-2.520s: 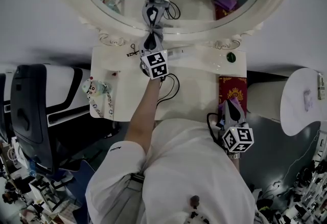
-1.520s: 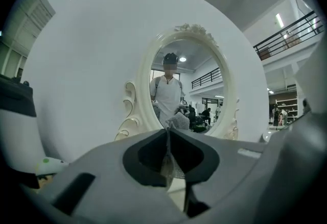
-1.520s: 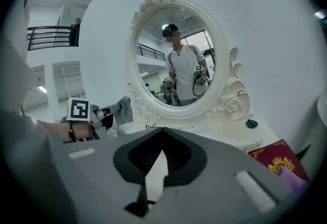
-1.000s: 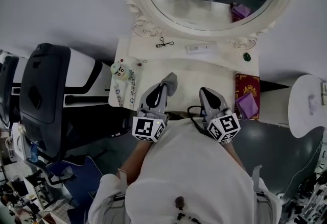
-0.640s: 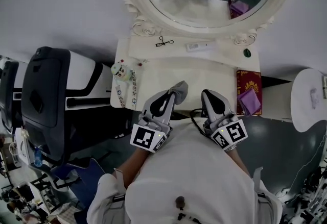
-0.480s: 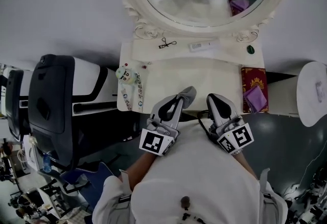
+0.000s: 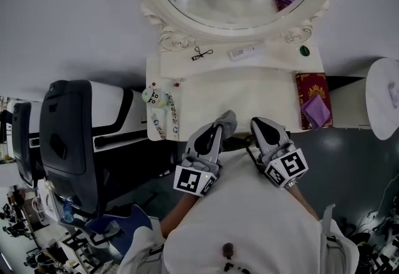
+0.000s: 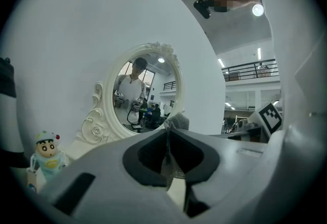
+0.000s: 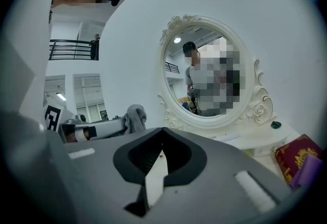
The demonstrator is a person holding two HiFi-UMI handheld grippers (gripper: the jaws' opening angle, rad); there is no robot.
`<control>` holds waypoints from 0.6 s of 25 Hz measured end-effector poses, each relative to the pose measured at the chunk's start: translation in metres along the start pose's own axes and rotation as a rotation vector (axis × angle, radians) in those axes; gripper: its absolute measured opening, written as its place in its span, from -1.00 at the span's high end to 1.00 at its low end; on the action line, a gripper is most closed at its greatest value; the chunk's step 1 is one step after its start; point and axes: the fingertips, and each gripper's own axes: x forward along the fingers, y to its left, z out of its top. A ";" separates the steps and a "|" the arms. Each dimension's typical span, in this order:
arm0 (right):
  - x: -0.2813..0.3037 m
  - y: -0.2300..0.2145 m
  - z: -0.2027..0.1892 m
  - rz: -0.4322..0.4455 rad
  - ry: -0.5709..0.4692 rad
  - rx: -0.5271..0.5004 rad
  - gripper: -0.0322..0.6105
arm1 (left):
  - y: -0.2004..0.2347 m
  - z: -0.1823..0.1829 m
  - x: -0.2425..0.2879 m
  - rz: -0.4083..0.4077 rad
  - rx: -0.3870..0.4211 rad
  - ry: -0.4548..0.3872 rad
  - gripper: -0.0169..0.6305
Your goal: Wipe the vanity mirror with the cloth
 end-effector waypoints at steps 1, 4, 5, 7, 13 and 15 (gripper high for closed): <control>0.000 0.001 -0.001 0.003 0.003 -0.004 0.88 | 0.000 0.002 0.000 -0.001 -0.004 -0.015 0.88; 0.001 0.007 -0.001 0.011 0.005 -0.019 0.88 | 0.000 0.002 -0.001 -0.009 -0.003 -0.018 0.88; 0.001 0.009 -0.001 0.013 0.004 -0.026 0.88 | 0.000 -0.001 -0.002 -0.013 0.001 -0.003 0.88; 0.000 0.010 0.001 0.010 0.006 -0.039 0.88 | 0.001 -0.008 -0.004 -0.018 0.002 0.038 0.88; 0.002 0.008 0.003 0.005 0.001 -0.053 0.88 | 0.003 0.006 0.000 -0.009 -0.008 -0.035 0.88; 0.004 0.008 0.004 0.010 0.003 -0.060 0.88 | 0.004 0.007 0.002 -0.007 -0.006 -0.041 0.88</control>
